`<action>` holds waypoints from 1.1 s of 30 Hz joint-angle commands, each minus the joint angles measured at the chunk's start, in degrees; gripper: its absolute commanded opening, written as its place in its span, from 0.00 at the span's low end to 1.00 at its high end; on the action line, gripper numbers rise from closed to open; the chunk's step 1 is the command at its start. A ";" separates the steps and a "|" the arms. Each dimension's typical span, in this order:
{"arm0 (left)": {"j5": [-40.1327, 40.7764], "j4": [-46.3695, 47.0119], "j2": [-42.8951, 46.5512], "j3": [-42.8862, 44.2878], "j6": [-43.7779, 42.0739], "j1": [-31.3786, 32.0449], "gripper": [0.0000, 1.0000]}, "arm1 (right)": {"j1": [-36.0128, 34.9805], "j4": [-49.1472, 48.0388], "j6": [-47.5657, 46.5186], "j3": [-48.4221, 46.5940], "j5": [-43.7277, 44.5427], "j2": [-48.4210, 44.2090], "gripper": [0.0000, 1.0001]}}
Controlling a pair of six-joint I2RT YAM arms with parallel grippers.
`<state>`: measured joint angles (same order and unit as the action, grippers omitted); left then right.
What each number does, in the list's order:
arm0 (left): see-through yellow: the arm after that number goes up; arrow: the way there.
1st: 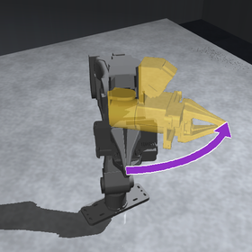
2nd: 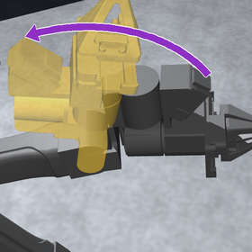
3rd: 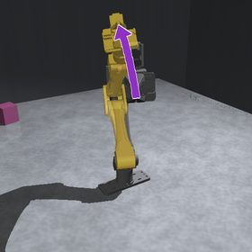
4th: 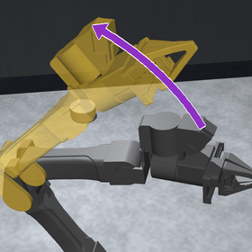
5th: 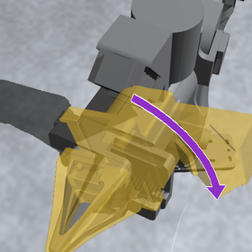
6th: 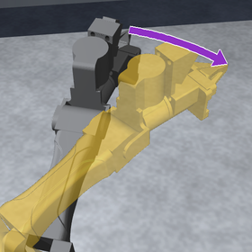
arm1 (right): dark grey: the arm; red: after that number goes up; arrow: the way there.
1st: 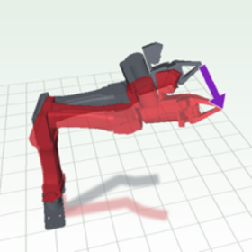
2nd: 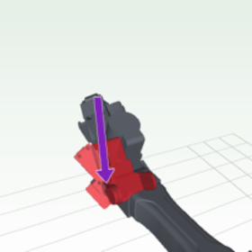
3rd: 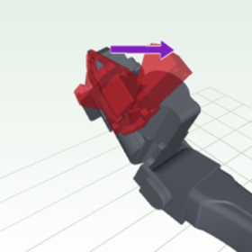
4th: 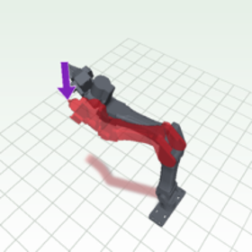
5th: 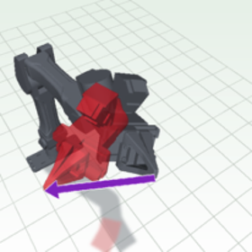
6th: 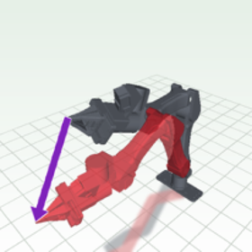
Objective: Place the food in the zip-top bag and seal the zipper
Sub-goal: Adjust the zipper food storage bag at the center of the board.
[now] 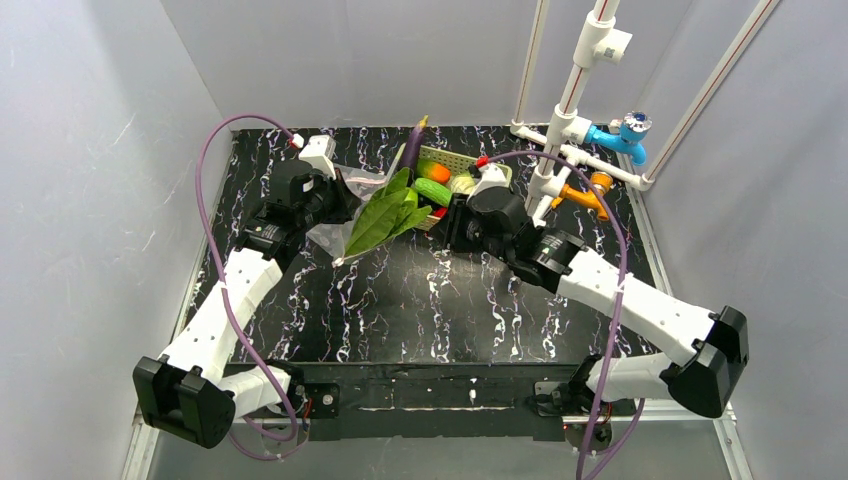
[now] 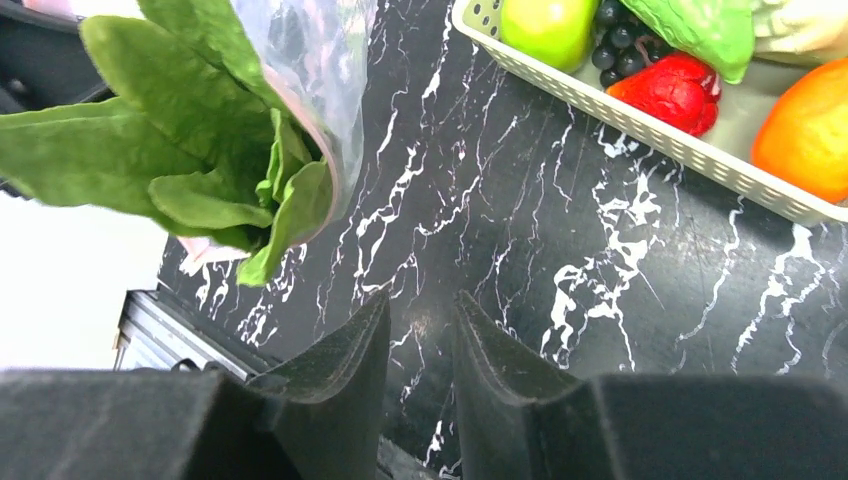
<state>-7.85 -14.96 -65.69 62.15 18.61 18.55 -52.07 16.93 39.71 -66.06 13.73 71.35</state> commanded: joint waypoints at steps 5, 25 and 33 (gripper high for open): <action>-0.75 0.97 1.66 0.62 -0.24 0.14 0.00 | 0.33 -15.26 0.96 1.22 -3.49 5.94 0.38; -2.13 0.67 1.48 1.08 -0.08 0.12 0.00 | 0.30 -14.97 0.45 -5.68 -10.40 10.71 0.38; -2.62 0.90 1.24 0.94 -0.15 0.09 0.00 | -0.11 -15.04 0.94 -6.95 -12.19 10.99 0.38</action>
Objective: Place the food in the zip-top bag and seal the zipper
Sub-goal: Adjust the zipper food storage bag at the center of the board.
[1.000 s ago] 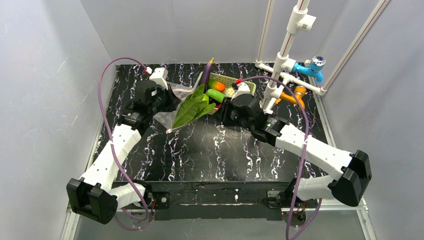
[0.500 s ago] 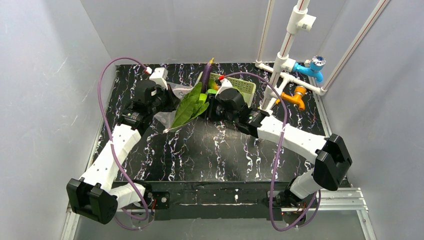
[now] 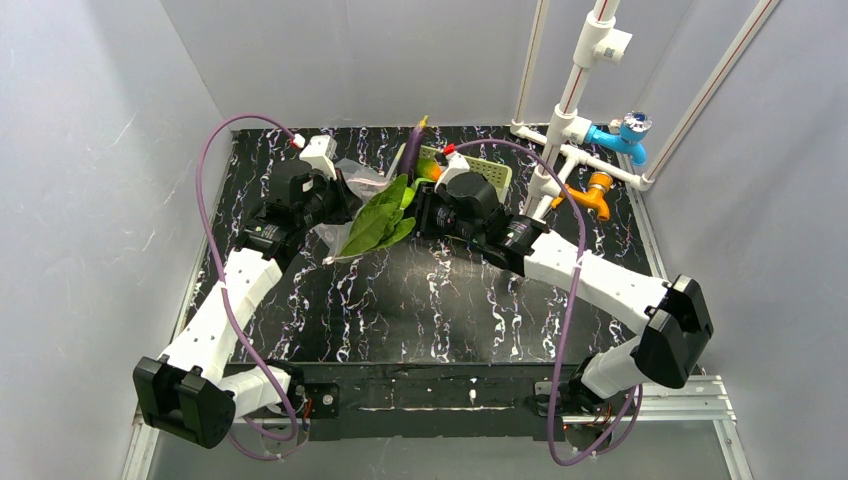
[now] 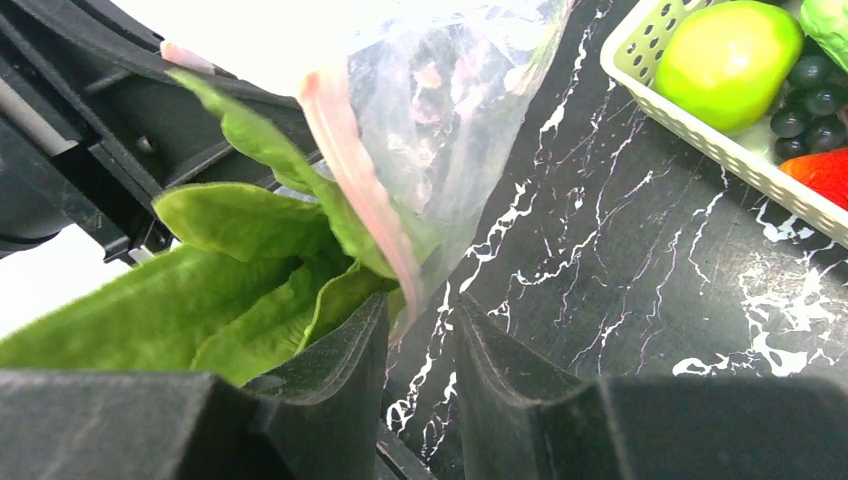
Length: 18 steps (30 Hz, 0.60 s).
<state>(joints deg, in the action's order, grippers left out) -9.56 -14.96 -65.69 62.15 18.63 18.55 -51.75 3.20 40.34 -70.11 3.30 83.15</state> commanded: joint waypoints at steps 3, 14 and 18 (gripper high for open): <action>-1.18 1.06 1.20 0.93 -0.17 0.13 0.00 | -0.63 -1.48 0.40 -3.53 -1.43 0.36 0.38; -3.13 1.51 1.33 1.00 0.38 0.23 0.00 | -2.35 -2.26 -0.70 -4.20 8.30 5.04 0.28; -3.61 1.62 1.29 0.90 0.95 0.22 0.00 | -2.74 -5.39 -1.10 -3.06 10.94 6.52 0.31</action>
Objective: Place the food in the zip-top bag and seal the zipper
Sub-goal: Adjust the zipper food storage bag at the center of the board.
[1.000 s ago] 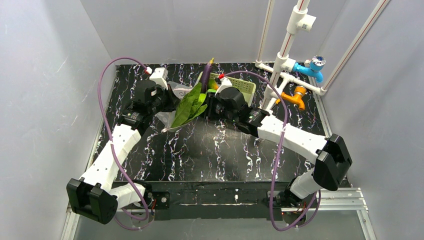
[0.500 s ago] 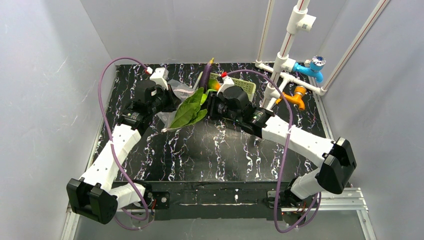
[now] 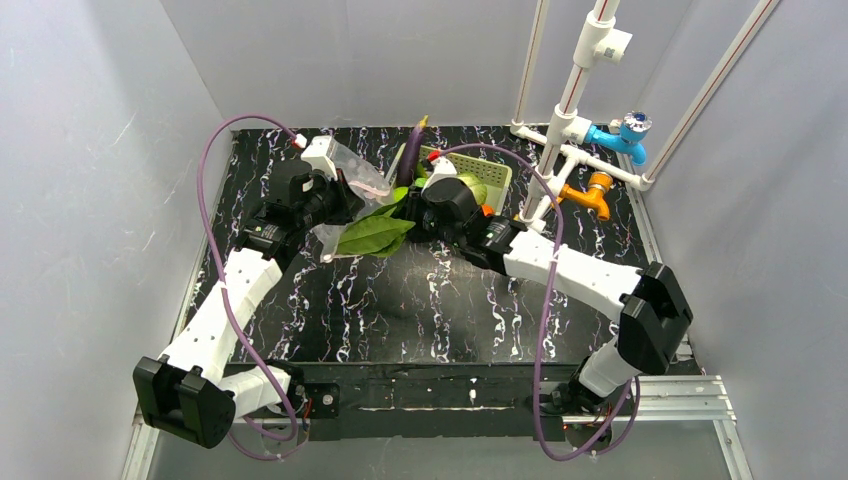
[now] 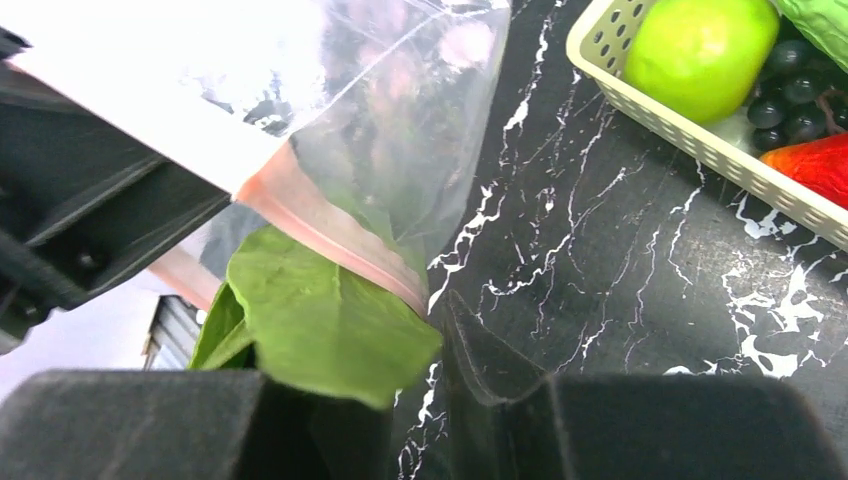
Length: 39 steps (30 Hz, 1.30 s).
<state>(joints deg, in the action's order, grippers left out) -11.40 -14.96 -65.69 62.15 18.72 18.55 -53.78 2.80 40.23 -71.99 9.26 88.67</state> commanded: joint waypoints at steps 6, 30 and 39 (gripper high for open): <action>-2.66 1.04 0.20 1.32 1.91 0.20 0.00 | -0.71 -7.76 -1.50 -2.58 4.32 2.75 0.27; -9.01 -20.93 8.18 1.00 27.84 0.92 0.00 | 8.09 56.73 -10.46 -46.27 -21.46 11.71 0.01; -3.96 -18.68 4.75 8.55 30.20 8.15 0.00 | 8.02 60.38 -18.17 -53.26 -23.89 15.24 0.01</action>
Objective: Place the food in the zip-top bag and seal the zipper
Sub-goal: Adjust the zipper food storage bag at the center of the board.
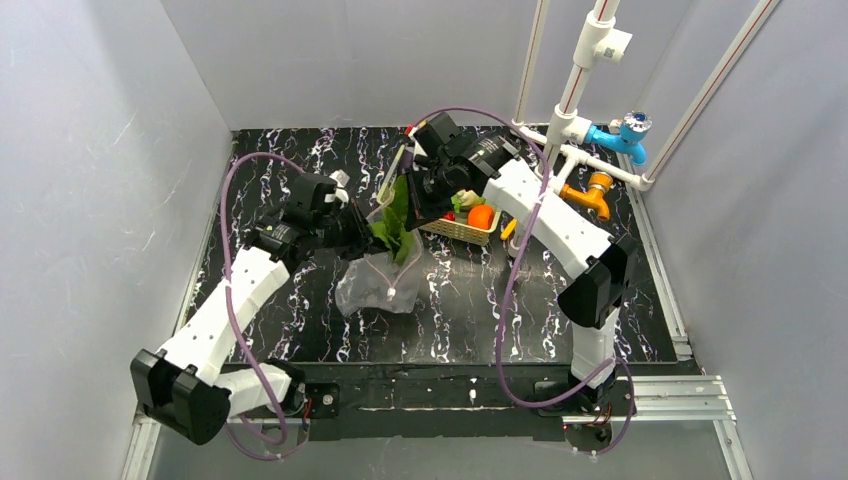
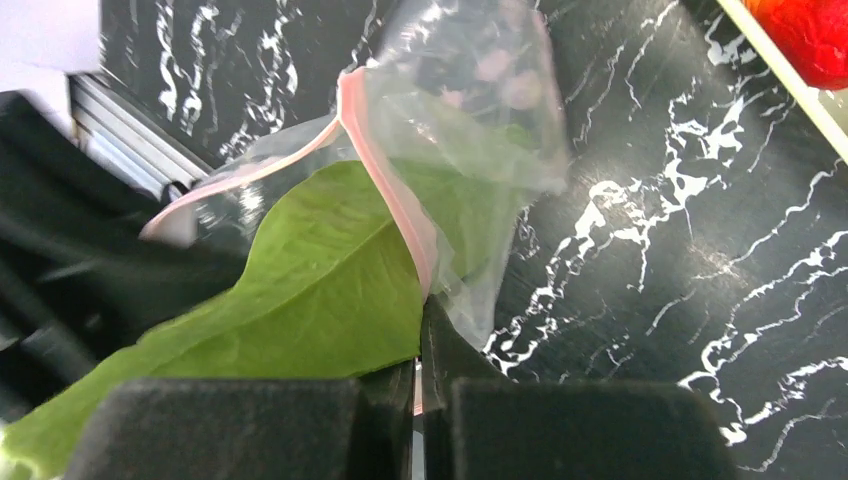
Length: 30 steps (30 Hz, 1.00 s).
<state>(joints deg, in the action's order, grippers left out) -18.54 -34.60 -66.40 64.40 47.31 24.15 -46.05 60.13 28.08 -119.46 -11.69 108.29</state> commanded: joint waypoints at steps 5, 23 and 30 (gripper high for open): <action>5.83 2.73 7.96 2.41 4.00 2.57 0.00 | 2.07 2.60 -7.17 -2.39 -0.87 -6.31 0.30; 6.14 10.28 14.65 -7.43 8.09 2.57 0.00 | 2.10 -20.81 4.81 31.75 -2.47 -29.83 0.70; 5.25 9.36 14.73 -6.38 7.23 2.58 0.00 | 1.67 -26.13 7.77 28.80 -0.05 -27.69 0.78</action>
<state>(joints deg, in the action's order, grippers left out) -12.62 -25.47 -52.45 56.62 55.08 26.74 -43.97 41.35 33.74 -87.60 -13.53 79.97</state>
